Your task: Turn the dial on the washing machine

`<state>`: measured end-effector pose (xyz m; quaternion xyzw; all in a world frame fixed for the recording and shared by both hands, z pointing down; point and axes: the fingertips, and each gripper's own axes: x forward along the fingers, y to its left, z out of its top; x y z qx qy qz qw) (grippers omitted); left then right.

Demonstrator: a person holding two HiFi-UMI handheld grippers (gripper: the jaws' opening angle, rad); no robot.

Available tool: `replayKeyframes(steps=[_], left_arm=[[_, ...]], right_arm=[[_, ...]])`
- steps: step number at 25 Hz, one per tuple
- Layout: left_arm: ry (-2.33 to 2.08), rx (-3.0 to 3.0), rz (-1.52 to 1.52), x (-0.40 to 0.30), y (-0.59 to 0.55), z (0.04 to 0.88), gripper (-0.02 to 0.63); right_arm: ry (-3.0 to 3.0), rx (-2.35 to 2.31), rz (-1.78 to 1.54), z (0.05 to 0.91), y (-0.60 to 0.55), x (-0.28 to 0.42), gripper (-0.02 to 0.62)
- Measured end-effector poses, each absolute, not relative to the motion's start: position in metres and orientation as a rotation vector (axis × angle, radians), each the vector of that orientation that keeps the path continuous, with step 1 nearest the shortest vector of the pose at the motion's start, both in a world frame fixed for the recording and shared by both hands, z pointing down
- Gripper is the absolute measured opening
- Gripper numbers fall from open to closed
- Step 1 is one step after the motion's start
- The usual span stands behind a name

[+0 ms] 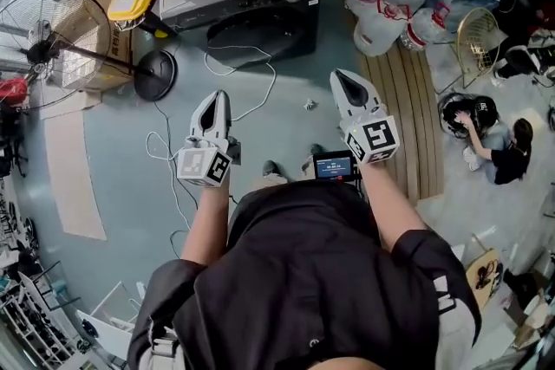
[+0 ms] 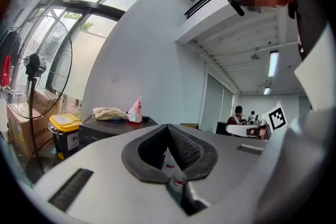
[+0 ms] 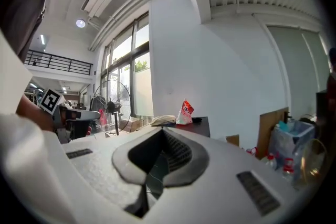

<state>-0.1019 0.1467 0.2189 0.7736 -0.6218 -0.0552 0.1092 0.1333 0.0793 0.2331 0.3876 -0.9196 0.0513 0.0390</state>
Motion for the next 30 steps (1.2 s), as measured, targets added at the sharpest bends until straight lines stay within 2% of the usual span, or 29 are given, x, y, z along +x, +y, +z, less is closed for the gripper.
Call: replayKeyframes(steps=[8,18,30], left_arm=[[-1.712,2.357,-0.286,-0.132,0.213,0.220,-0.006],[-1.678,2.334,-0.276,-0.198,0.308,0.248,-0.006],[-1.744,2.301,-0.326,-0.163,0.327,0.215,-0.006]], right_arm=[[-2.795,1.280,0.035,0.212,0.163,0.096,0.002],[-2.740,1.373,0.154,0.227,0.261,0.036,0.002],[-2.879,1.197,0.113,0.208,0.286,0.056,0.002]])
